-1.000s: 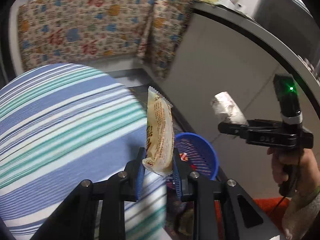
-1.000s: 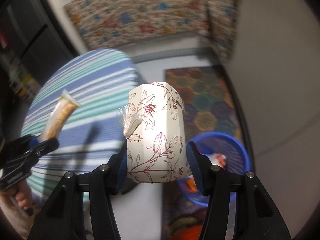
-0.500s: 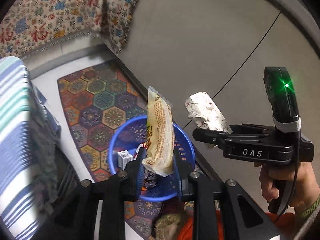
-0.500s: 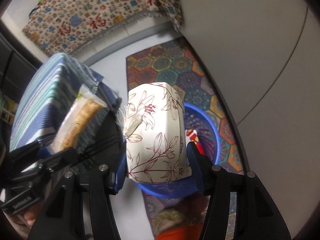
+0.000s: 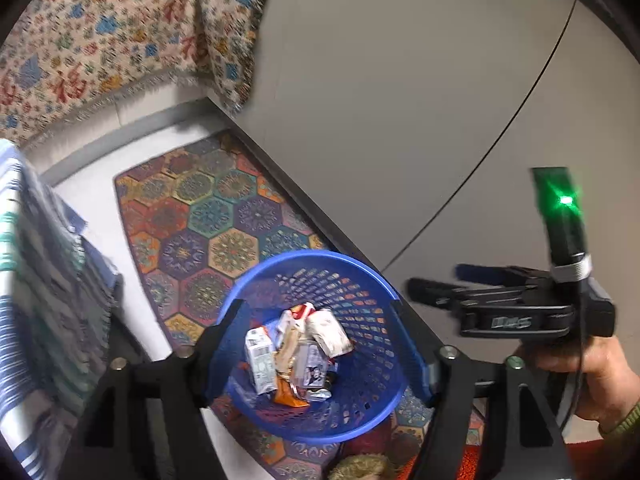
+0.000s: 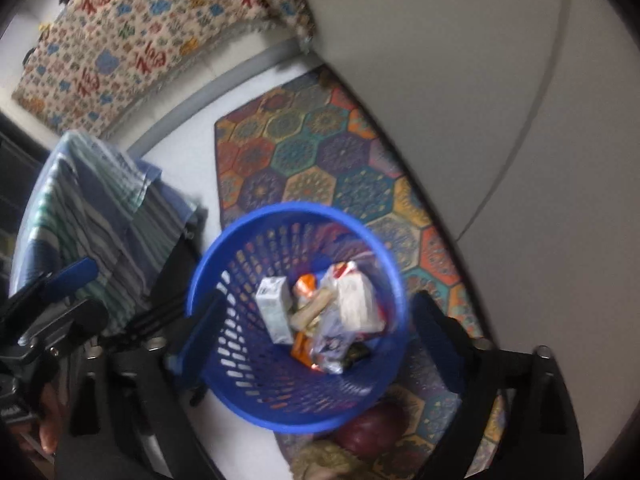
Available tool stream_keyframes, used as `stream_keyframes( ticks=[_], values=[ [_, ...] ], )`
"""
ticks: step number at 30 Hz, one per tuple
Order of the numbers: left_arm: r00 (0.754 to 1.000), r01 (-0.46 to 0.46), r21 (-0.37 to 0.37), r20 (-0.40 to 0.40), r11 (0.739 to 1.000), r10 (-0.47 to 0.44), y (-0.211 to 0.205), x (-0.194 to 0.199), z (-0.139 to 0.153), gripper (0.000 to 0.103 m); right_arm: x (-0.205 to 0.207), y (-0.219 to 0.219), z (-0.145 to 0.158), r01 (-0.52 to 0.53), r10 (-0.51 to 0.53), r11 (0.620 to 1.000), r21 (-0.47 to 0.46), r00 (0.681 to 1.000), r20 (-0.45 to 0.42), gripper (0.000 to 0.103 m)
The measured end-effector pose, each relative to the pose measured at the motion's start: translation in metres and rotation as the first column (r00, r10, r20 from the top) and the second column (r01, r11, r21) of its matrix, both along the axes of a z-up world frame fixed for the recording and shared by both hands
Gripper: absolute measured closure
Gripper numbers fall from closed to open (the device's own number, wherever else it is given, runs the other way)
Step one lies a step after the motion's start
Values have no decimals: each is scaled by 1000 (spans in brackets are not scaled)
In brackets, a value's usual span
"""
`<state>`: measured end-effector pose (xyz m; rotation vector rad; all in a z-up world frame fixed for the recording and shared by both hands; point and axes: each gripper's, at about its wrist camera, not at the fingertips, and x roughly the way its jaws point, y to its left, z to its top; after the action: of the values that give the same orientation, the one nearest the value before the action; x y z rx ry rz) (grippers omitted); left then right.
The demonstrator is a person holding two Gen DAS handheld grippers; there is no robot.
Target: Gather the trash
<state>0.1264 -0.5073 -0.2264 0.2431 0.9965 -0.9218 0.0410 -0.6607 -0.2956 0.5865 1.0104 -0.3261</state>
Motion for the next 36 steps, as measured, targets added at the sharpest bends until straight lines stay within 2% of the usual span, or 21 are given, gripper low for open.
stream_keyframes(
  ticks=[2, 4, 5, 6, 7, 9, 11, 15, 17, 19, 21, 24, 28, 33, 36],
  values=[
    [999, -19, -5, 35, 1000, 20, 11, -7, 16, 17, -10, 2, 17, 14, -14, 1000, -20, 1000, 25, 0],
    [998, -20, -24, 63, 1000, 21, 25, -18, 36, 14, -27, 11, 47, 27, -24, 998, -50, 998, 57, 0],
    [998, -6, -9, 65, 1000, 7, 31, -26, 46, 8, -27, 14, 57, 29, -25, 997, -69, 998, 56, 0],
    [998, 14, 23, 63, 1000, -15, 34, -34, 55, 4, -33, 20, 71, -11, 20, 995, -102, 997, 80, 0],
    [997, 19, 26, 71, 999, -21, 39, -40, 61, 0, -44, 28, 85, -7, 18, 988, -156, 997, 69, 0],
    [992, 11, 6, 128, 1000, -12, 53, -58, 79, 0, -65, 46, 107, 1, 18, 968, -251, 997, 73, 0],
    [983, 6, 8, 185, 1000, -7, 68, -80, 95, 0, -94, 67, 131, 29, 17, 949, -313, 990, 143, 0],
    [976, -33, -14, 216, 999, 35, 90, -109, 116, 0, -145, 95, 156, 107, -25, 942, -318, 967, 253, 0],
    [964, -79, 9, 255, 997, 74, 98, -122, 124, 0, -161, 104, 159, 129, -59, 945, -300, 971, 232, 0],
    [957, -103, 32, 277, 994, 90, 104, -130, 129, 0, -175, 109, 159, 128, -63, 962, -242, 964, 257, 0],
    [955, -119, 48, 278, 992, 101, 107, -133, 131, 0, -179, 114, 156, 122, -74, 968, -218, 973, 217, 0],
    [966, -113, 68, 241, 991, 94, 112, -134, 132, 0, -186, 126, 156, 148, -112, 961, -232, 981, 161, 0],
    [971, -115, 71, 221, 991, 97, 122, -137, 135, 0, -192, 136, 158, 148, -119, 963, -224, 983, 141, 0],
    [972, -115, 54, 211, 992, 101, 128, -138, 138, 0, -196, 149, 164, 137, -104, 961, -238, 984, 145, 0],
    [967, -127, 56, 231, 990, 111, 131, -140, 143, 0, -197, 155, 167, 132, -98, 961, -244, 984, 149, 0]
  ],
)
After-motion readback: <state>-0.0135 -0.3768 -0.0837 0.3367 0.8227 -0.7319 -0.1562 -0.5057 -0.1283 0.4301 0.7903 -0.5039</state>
